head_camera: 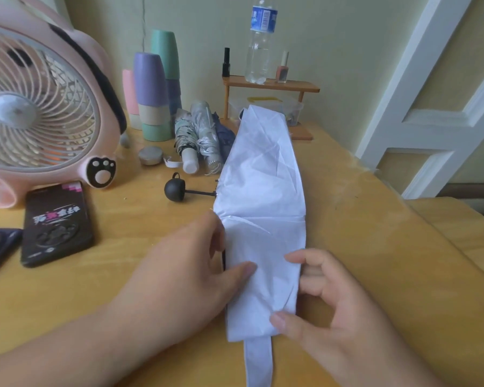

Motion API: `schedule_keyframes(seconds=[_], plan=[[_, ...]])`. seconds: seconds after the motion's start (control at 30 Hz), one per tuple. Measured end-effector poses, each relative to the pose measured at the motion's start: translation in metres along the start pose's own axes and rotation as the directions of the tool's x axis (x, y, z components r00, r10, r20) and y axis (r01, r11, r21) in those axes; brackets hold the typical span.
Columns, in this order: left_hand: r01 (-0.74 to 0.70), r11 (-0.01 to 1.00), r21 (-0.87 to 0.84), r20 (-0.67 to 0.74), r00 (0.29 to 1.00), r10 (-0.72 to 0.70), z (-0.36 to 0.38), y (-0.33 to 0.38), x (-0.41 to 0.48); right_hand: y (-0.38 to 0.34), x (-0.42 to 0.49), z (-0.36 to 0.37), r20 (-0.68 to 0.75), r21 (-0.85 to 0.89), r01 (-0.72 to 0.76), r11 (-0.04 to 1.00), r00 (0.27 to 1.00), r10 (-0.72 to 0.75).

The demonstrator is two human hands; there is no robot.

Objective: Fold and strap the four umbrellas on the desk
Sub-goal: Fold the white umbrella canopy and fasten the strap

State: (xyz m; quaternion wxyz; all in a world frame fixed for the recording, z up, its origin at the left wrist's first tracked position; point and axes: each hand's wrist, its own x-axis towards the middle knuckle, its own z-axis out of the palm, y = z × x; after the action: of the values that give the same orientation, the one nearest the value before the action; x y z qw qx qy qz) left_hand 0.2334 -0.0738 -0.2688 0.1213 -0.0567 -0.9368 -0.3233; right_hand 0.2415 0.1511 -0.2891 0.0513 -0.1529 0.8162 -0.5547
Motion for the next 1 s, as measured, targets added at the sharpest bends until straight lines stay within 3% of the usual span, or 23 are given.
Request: schedule_keyframes(seconds=[0.07, 0.13, 0.2, 0.3, 0.5, 0.63, 0.73, 0.8, 0.87, 1.0], plan=[[-0.186, 0.98, 0.074, -0.018, 0.982, 0.187, 0.001, -0.013, 0.014, 0.0, 0.001, 0.005, -0.012, -0.078, -0.026, 0.997, 1.0, 0.025], [-0.265, 0.964, 0.038, 0.13, 0.957, 0.258, 0.003, -0.021, 0.027, -0.002, 0.001, 0.006, -0.036, -0.108, -0.026, 0.994, 0.999, 0.022], [-0.224, 0.974, -0.024, 0.303, 0.927, 0.221, 0.004, -0.025, 0.038, -0.003, 0.001, 0.005, -0.046, -0.089, 0.005, 0.996, 0.999, -0.009], [-0.165, 0.986, 0.014, 0.4, 0.905, 0.146, 0.001, -0.024, 0.055, 0.0, 0.002, 0.003, -0.071, -0.055, 0.089, 0.995, 0.993, -0.093], [-0.226, 0.873, 0.432, 0.269, 0.956, 0.114, 0.014, -0.033, 0.069, 0.018, 0.009, 0.003, -0.093, -0.11, 0.228, 0.967, 0.967, -0.238], [-0.219, 0.847, 0.485, 0.262, 0.96, 0.097, 0.018, -0.041, 0.064, 0.022, 0.015, -0.004, -0.033, -0.264, 0.243, 0.933, 0.965, -0.261], [-0.306, 0.842, 0.443, 0.232, 0.947, 0.222, 0.008, -0.041, 0.058, 0.02, 0.02, -0.002, 0.002, -0.337, 0.302, 0.892, 0.947, -0.32], [-0.442, 0.843, 0.307, 0.251, 0.892, 0.376, -0.002, -0.037, 0.049, 0.017, 0.021, 0.002, 0.013, -0.286, 0.337, 0.897, 0.937, -0.348], [-0.537, 0.831, 0.145, 0.376, 0.807, 0.456, -0.007, -0.031, 0.039, 0.014, 0.019, 0.005, 0.001, -0.21, 0.325, 0.922, 0.943, -0.332], [-0.549, 0.823, 0.143, 0.673, 0.664, 0.326, 0.004, -0.029, 0.031, 0.013, 0.007, 0.006, -0.026, -0.189, 0.213, 0.958, 0.975, -0.222]])
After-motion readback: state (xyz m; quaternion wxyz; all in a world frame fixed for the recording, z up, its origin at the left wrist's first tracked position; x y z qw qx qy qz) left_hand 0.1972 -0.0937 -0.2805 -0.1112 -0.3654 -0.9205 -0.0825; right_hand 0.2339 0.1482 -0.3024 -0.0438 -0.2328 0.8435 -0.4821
